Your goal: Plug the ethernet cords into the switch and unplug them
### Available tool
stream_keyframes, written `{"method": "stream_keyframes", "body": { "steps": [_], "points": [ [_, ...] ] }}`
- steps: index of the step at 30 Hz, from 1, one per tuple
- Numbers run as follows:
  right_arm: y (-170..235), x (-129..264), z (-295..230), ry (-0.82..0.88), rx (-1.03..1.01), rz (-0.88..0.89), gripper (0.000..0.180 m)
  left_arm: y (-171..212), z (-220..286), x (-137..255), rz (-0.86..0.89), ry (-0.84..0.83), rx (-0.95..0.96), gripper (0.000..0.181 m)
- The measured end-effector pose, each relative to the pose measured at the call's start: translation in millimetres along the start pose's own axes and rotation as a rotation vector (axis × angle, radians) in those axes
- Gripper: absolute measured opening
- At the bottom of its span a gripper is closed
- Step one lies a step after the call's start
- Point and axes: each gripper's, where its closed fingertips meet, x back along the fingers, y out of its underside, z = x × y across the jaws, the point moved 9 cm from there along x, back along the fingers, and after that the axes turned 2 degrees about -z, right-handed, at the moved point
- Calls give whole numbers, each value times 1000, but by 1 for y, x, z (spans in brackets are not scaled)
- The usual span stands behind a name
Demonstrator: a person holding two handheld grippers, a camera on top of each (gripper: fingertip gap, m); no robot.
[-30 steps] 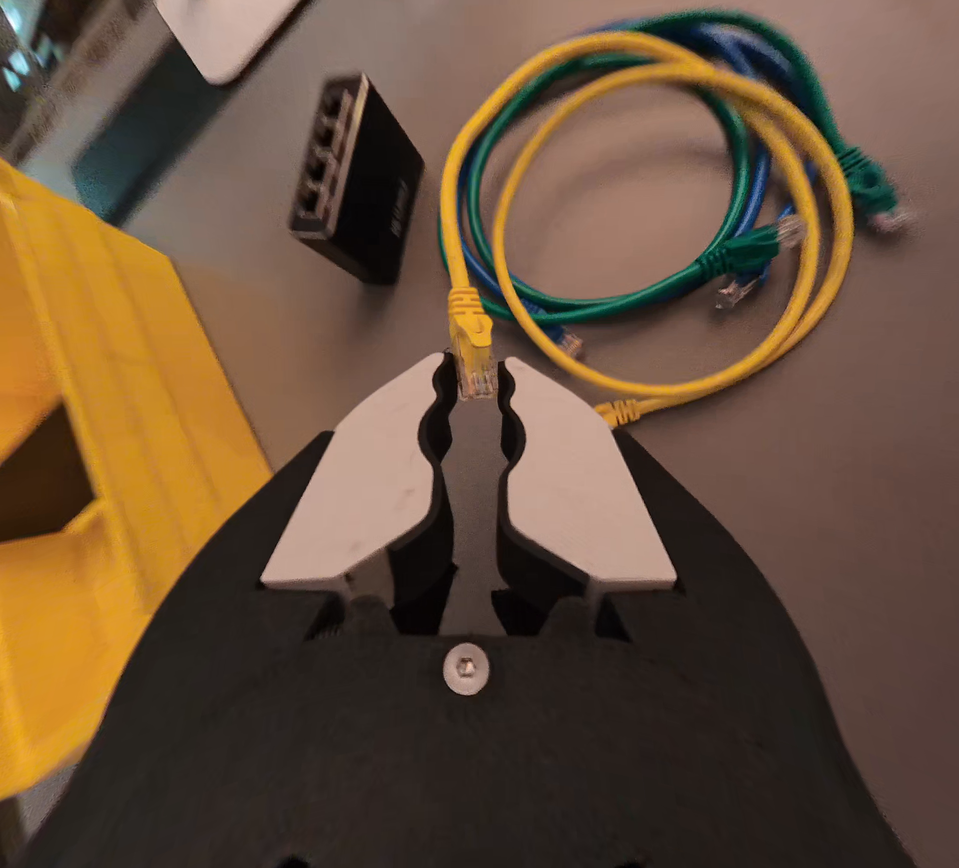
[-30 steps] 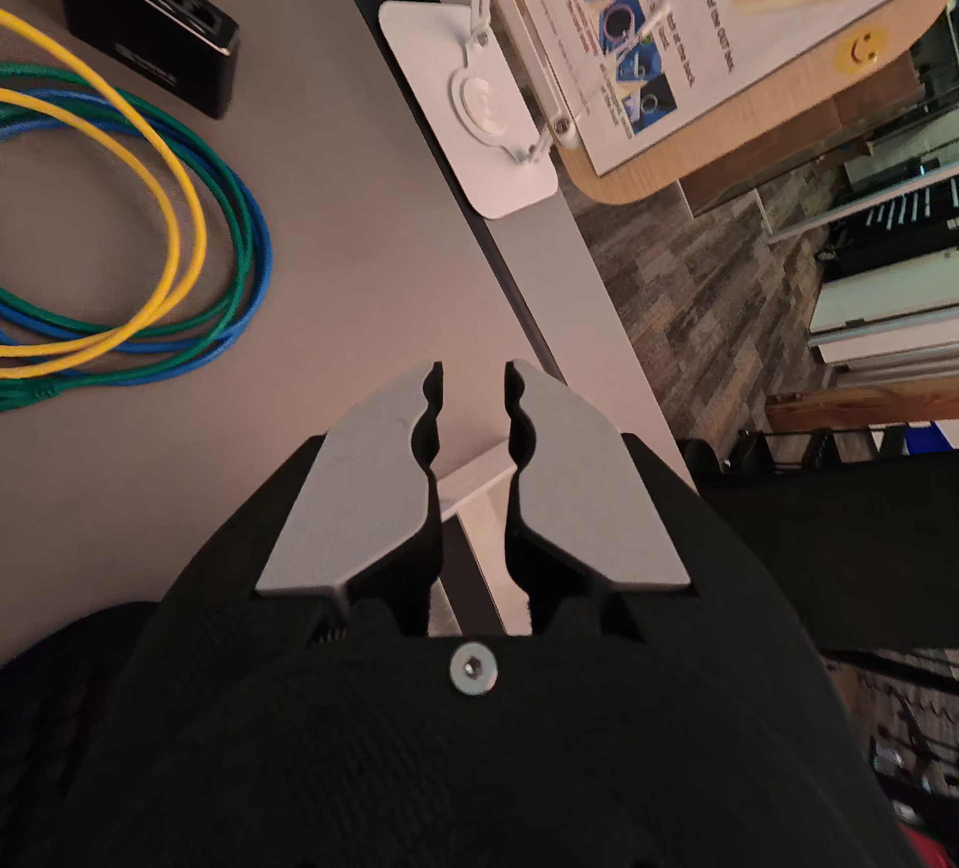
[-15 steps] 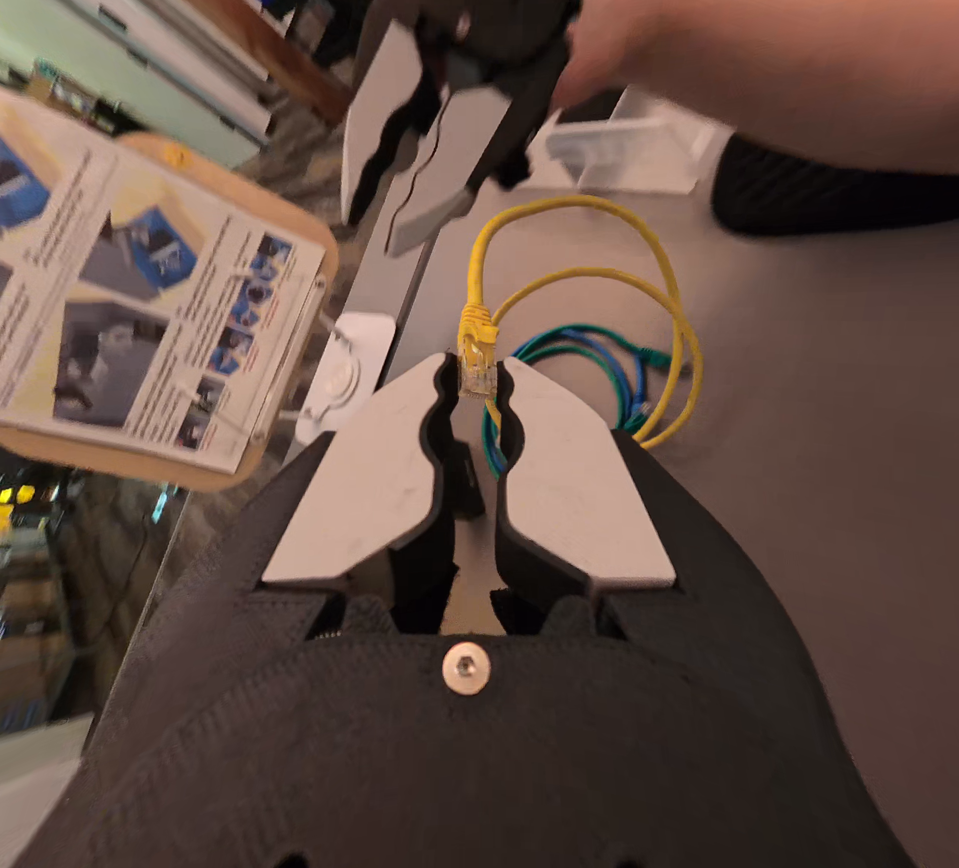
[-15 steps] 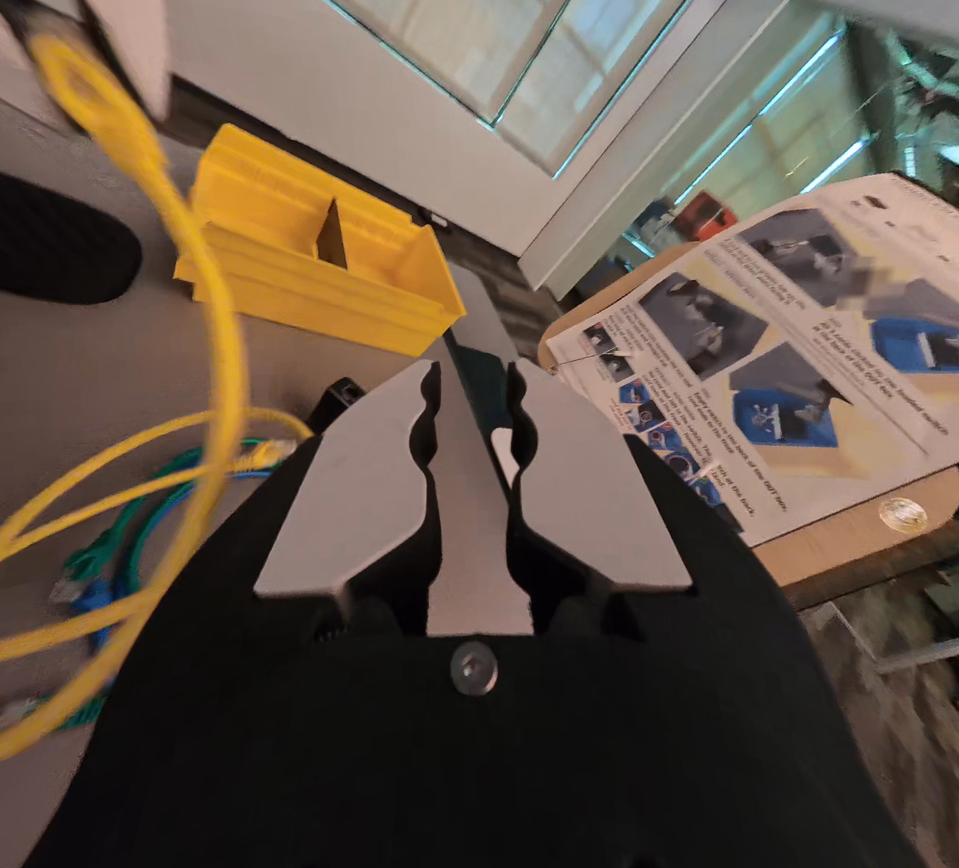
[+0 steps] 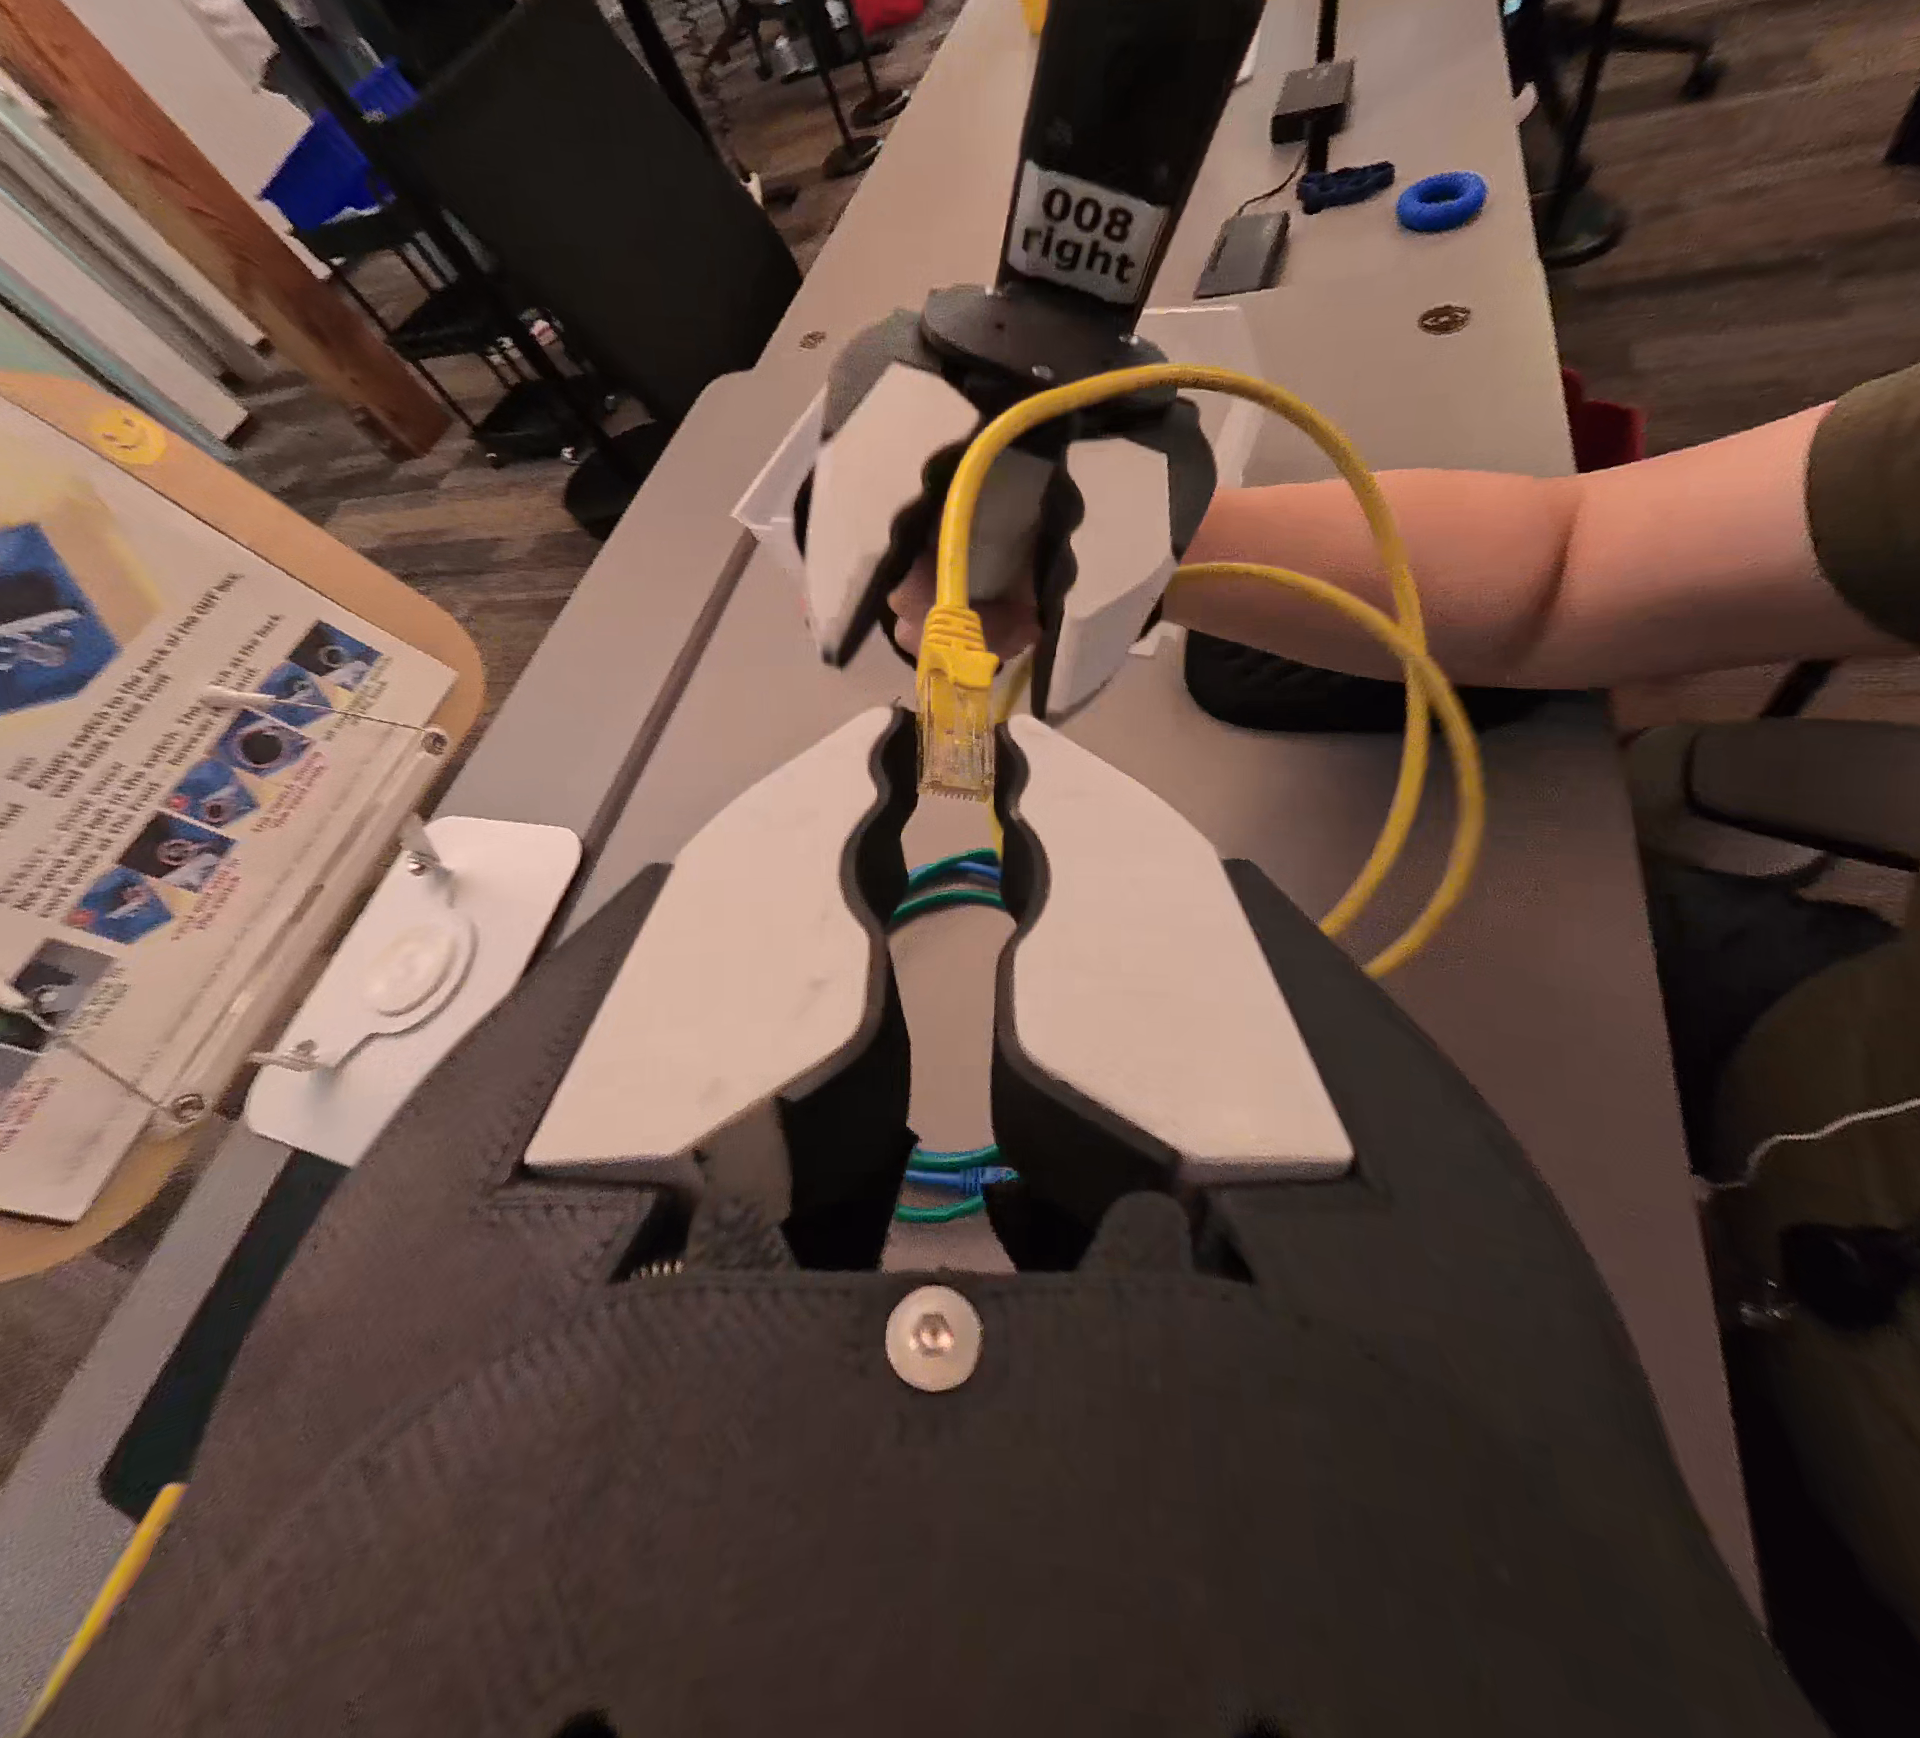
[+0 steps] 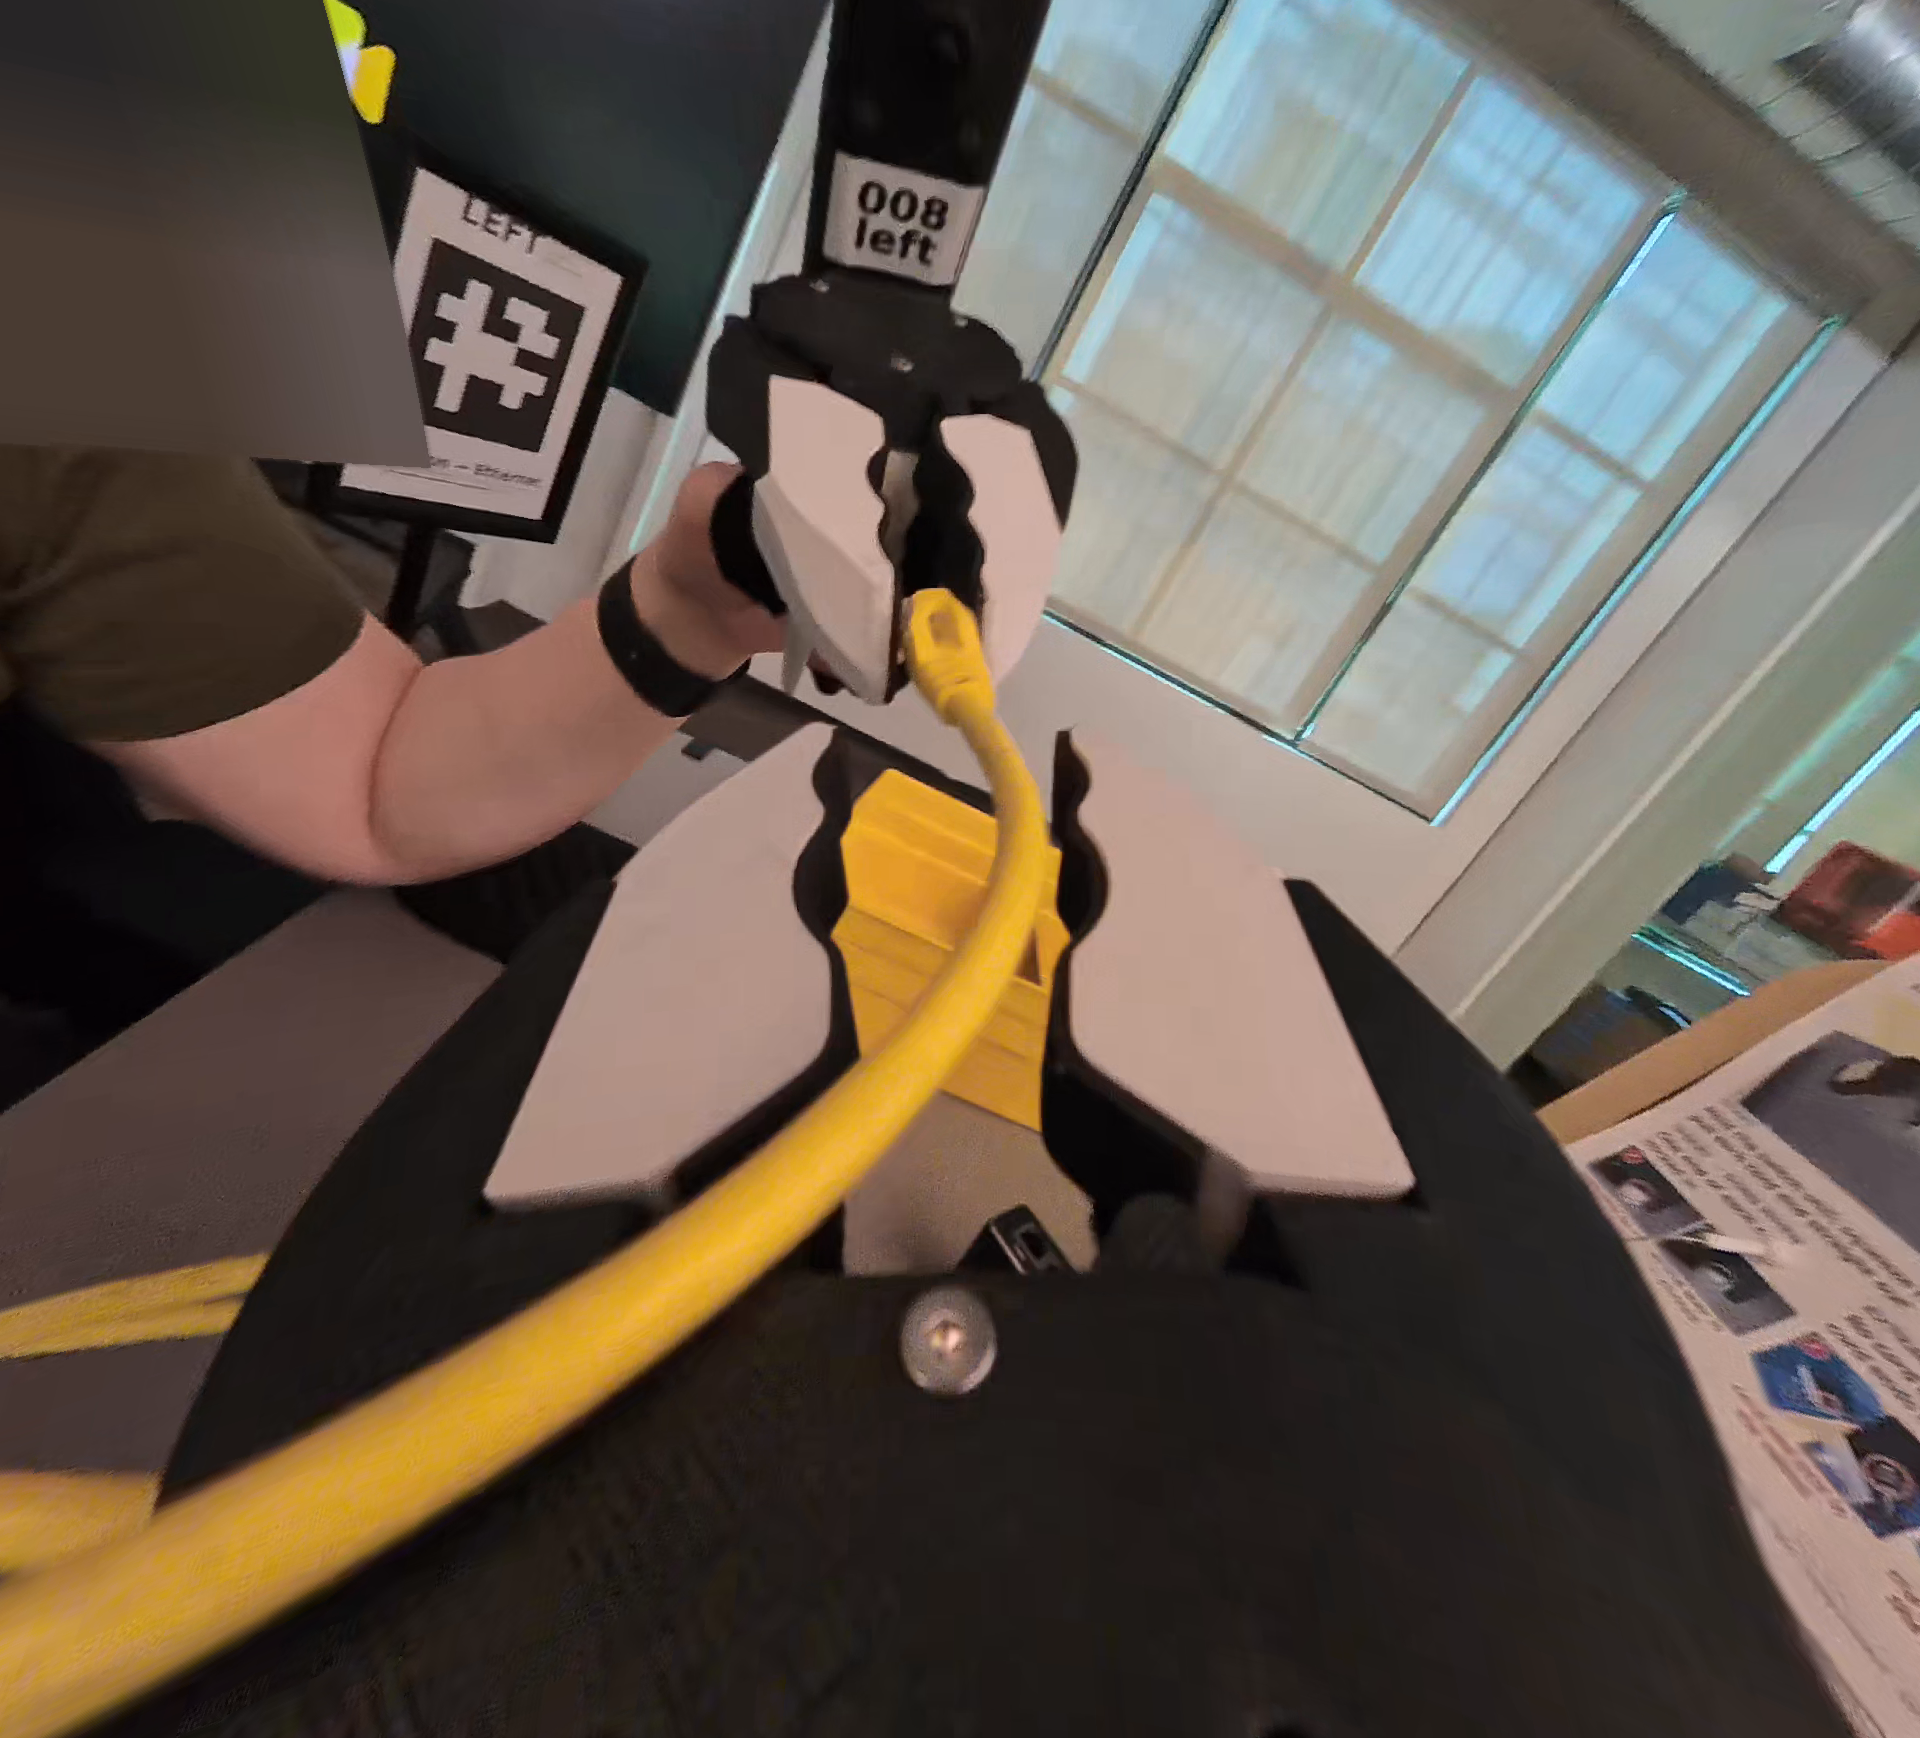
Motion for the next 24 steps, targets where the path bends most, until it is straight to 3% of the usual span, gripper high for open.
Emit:
{"method": "stream_keyframes", "body": {
  "steps": [12,24],
  "points": [
    [5,-1,1,0,19,-58,17,17,-7,-6,-53,70,37,13],
    [8,0,-3,-58,47,-108,17,25,-9,-11,-100,131,59,13]
  ]
}}
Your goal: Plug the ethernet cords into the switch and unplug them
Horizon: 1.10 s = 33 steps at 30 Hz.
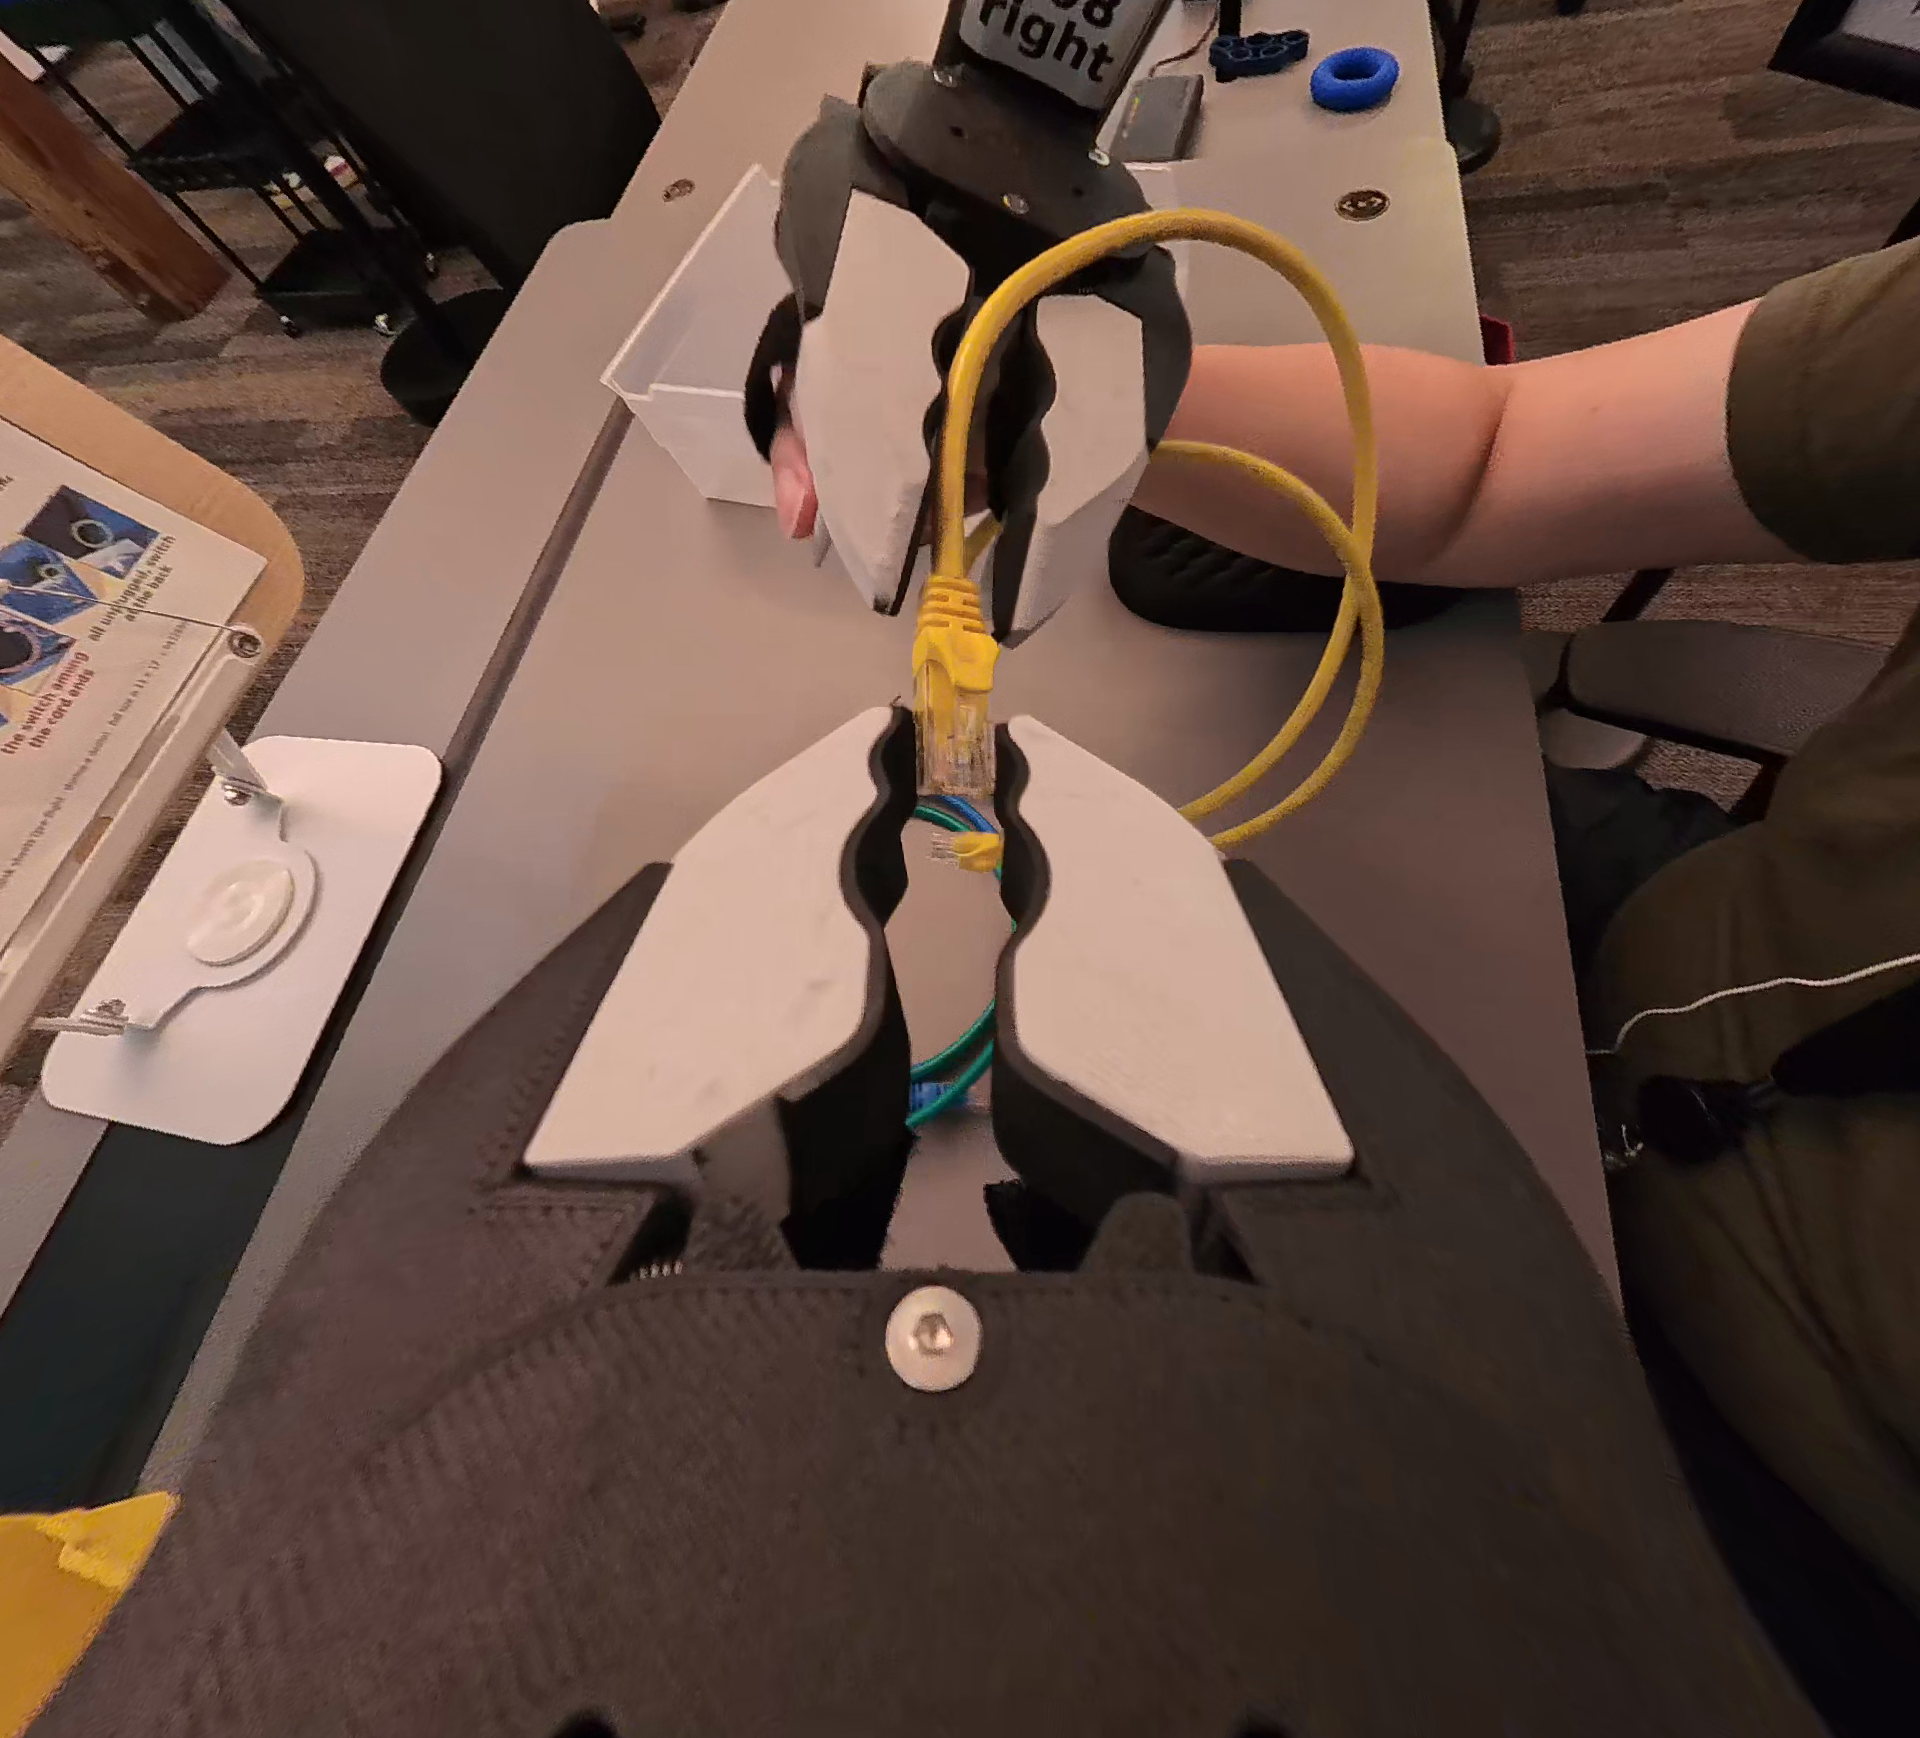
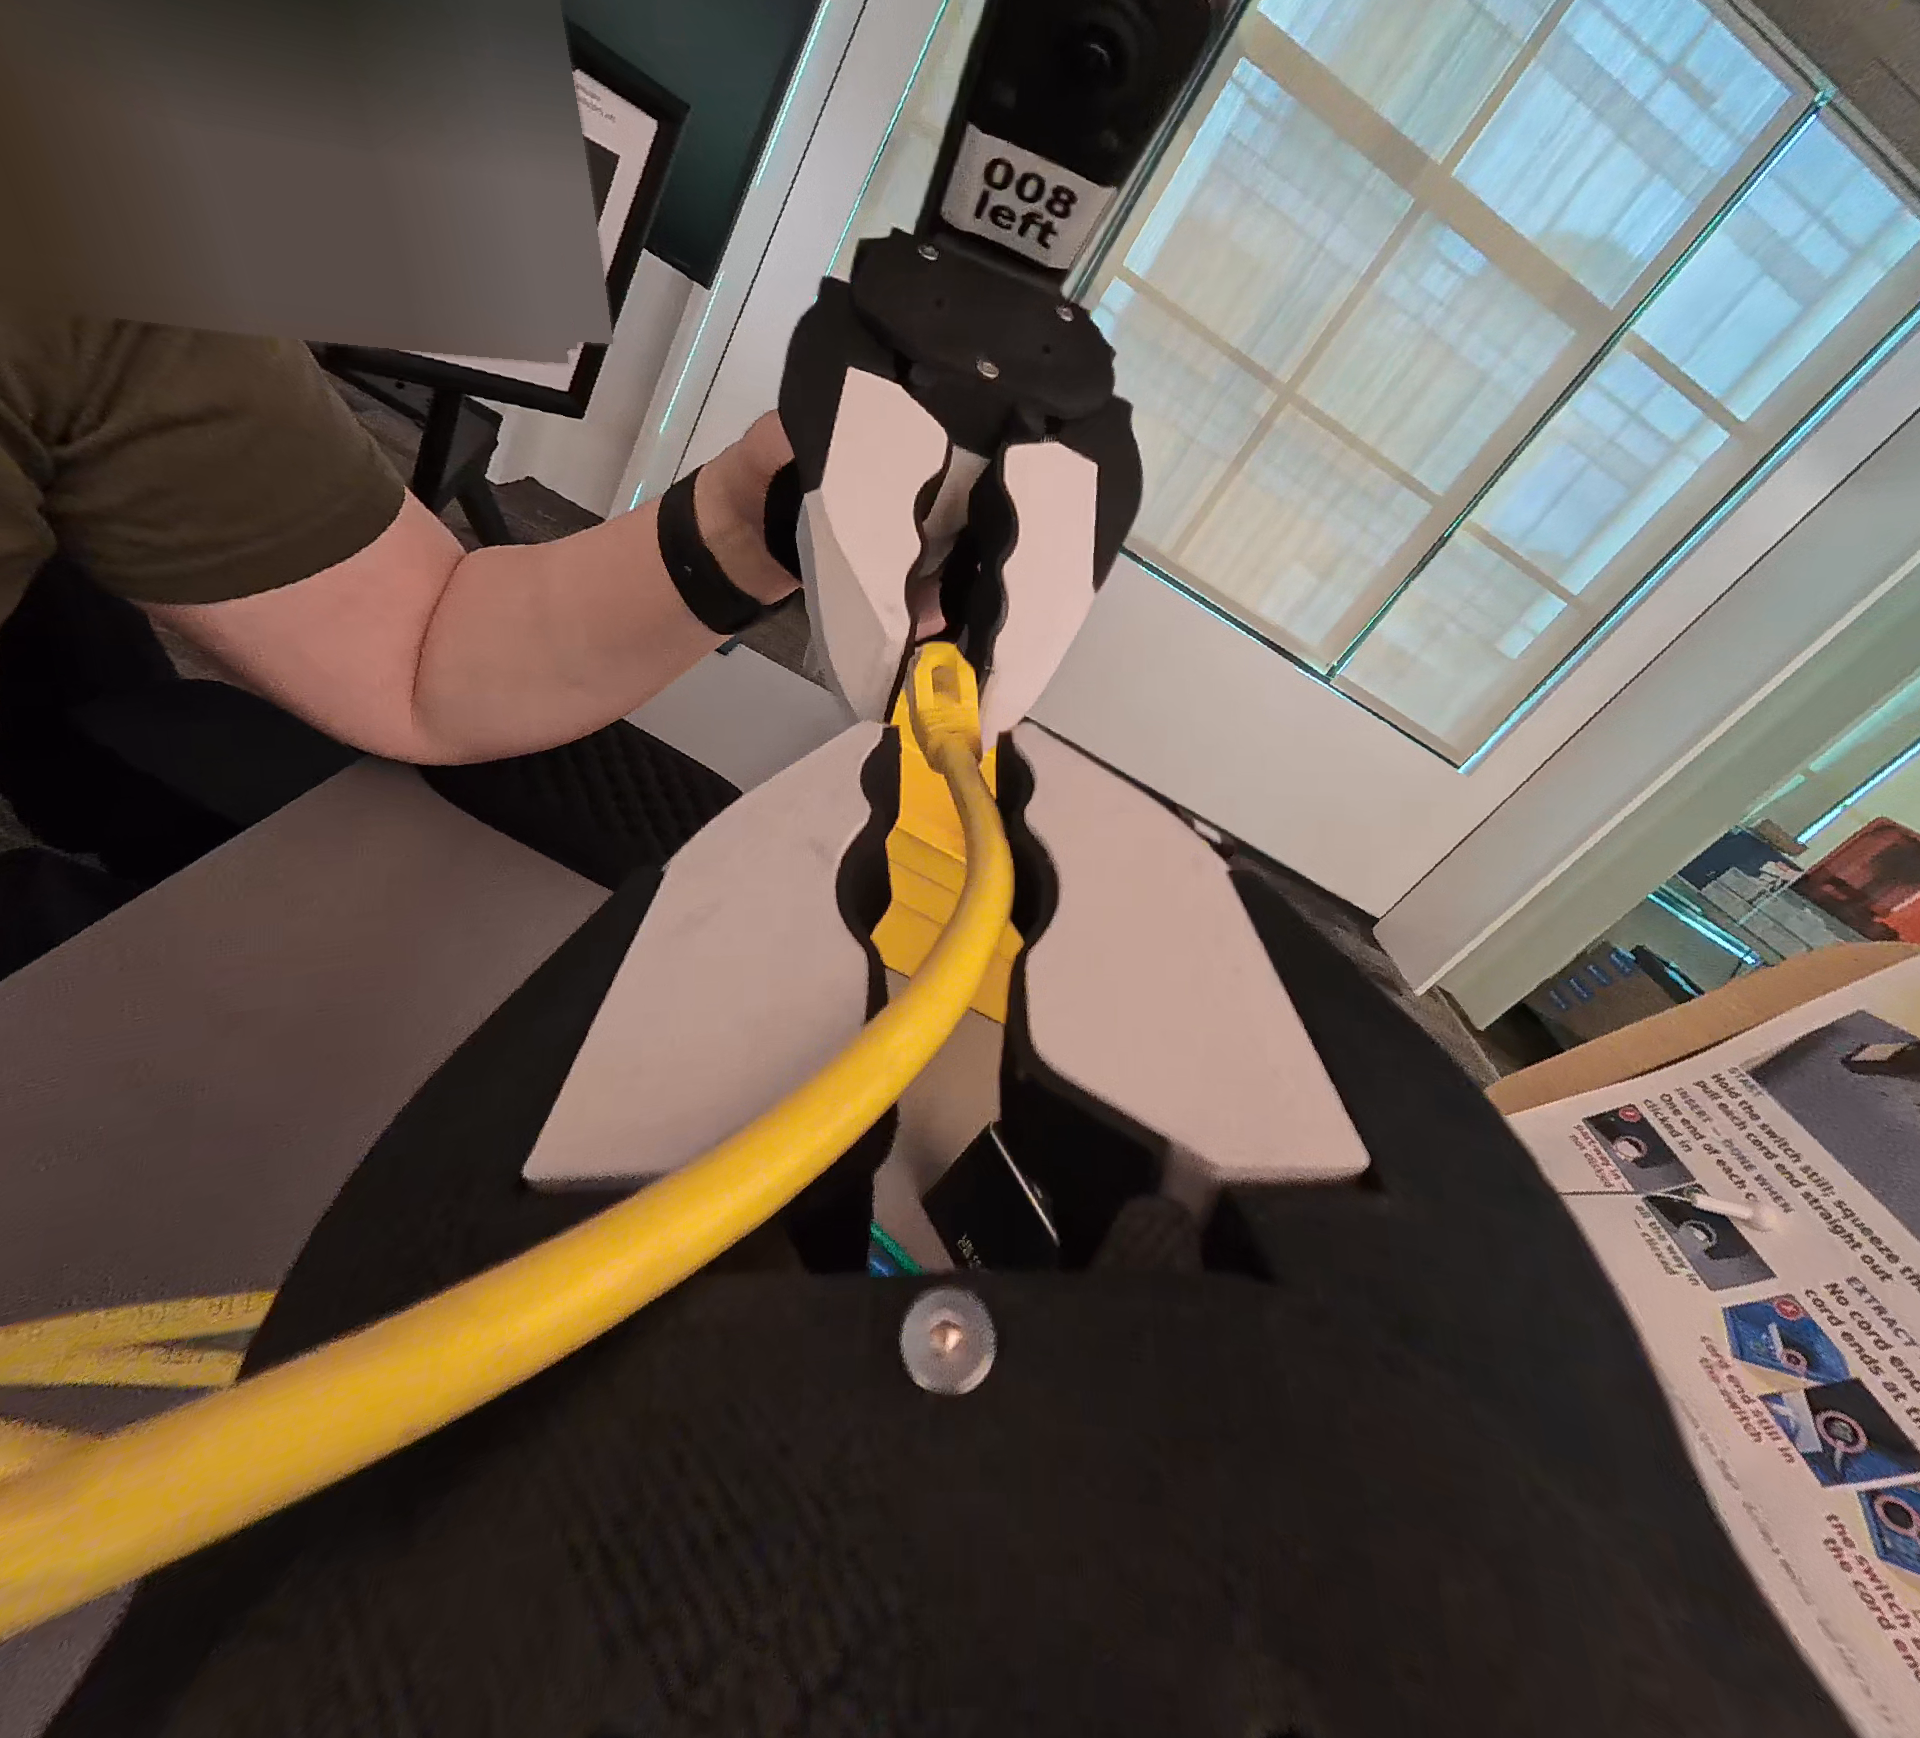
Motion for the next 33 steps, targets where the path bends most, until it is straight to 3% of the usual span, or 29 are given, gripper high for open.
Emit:
{"method": "stream_keyframes", "body": {
  "steps": [16,23,25,28,33],
  "points": [
    [-8,8,0,13,59,-39,11,-1,0,-6,69,-28,-10,14],
    [-16,28,9,116,93,-64,10,9,-18,11,207,-350,77,65],
    [-21,38,12,159,105,-59,10,23,-34,10,190,-493,168,72],
    [-32,54,15,209,118,-30,10,59,-49,-9,133,-560,318,90],
    [-45,70,16,249,146,4,10,141,-58,-63,71,-682,495,93]
  ]
}}
